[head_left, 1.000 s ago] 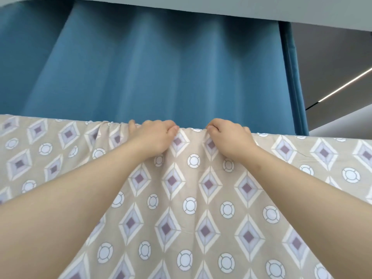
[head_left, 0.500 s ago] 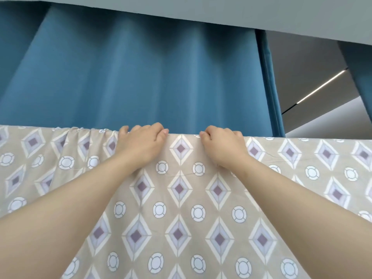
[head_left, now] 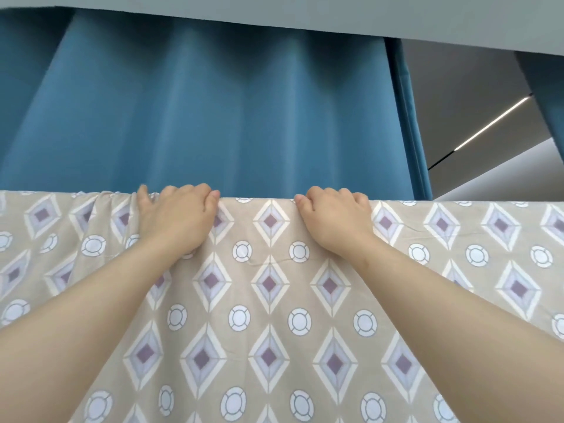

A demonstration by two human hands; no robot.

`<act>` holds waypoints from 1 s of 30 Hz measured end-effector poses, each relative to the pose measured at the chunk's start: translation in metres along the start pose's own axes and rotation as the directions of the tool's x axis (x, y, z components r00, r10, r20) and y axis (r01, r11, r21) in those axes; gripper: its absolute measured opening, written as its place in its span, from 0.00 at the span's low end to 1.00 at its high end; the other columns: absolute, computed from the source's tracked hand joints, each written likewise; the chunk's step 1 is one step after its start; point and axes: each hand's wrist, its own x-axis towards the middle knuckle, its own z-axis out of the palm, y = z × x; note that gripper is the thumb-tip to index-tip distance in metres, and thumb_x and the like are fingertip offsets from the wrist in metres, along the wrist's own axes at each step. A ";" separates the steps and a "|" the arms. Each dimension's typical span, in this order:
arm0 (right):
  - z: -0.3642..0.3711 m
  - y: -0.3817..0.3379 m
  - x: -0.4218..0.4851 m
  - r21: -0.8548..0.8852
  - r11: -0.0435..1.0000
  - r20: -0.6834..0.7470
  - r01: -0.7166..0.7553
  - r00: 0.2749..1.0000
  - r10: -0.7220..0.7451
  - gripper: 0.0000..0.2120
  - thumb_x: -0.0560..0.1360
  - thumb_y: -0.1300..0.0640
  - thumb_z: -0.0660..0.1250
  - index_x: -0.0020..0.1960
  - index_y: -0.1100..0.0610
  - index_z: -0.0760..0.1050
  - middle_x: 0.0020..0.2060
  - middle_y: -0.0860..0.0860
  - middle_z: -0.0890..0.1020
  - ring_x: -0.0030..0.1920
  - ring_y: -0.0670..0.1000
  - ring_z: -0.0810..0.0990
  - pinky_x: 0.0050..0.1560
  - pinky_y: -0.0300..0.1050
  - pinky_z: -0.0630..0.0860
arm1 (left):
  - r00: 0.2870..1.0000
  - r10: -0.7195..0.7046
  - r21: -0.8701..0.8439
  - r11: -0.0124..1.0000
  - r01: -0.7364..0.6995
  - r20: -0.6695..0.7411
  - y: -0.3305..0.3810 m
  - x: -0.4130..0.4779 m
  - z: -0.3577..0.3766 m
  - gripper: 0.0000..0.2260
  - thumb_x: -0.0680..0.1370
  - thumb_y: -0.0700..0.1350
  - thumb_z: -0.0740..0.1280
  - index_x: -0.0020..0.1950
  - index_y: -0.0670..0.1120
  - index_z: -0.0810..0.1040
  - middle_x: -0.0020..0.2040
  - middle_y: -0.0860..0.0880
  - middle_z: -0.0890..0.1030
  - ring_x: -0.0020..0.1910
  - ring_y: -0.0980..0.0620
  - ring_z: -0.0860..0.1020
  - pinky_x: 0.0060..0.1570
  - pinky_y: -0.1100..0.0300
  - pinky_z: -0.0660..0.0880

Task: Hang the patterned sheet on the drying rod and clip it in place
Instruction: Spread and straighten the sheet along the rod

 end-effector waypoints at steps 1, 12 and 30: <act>0.002 -0.002 0.000 -0.014 1.000 -0.015 0.002 1.000 -0.002 0.20 0.81 0.46 0.44 0.53 0.55 0.71 0.52 0.53 0.77 0.56 0.56 0.70 0.61 0.51 0.59 | 1.000 -0.017 -0.006 1.000 0.017 0.000 -0.004 0.001 -0.001 0.17 0.81 0.52 0.45 0.43 0.49 0.69 0.49 0.48 0.77 0.60 0.44 0.71 0.69 0.41 0.51; 0.010 -0.086 0.002 -0.015 0.998 0.046 0.062 0.997 -0.061 0.18 0.81 0.47 0.46 0.61 0.53 0.68 0.58 0.52 0.74 0.61 0.56 0.68 0.64 0.55 0.58 | 0.982 0.110 -0.268 0.952 -0.148 -0.153 -0.065 0.013 -0.001 0.11 0.81 0.44 0.51 0.58 0.47 0.72 0.52 0.45 0.80 0.57 0.42 0.72 0.57 0.54 0.62; 0.063 -0.204 0.043 0.021 0.984 -0.048 -0.176 0.983 0.177 0.15 0.81 0.50 0.47 0.46 0.55 0.69 0.47 0.53 0.77 0.54 0.57 0.70 0.58 0.48 0.59 | 0.951 0.271 -0.231 0.945 -0.233 0.150 -0.198 0.075 -0.020 0.14 0.82 0.46 0.53 0.59 0.46 0.77 0.58 0.46 0.78 0.58 0.43 0.74 0.54 0.55 0.68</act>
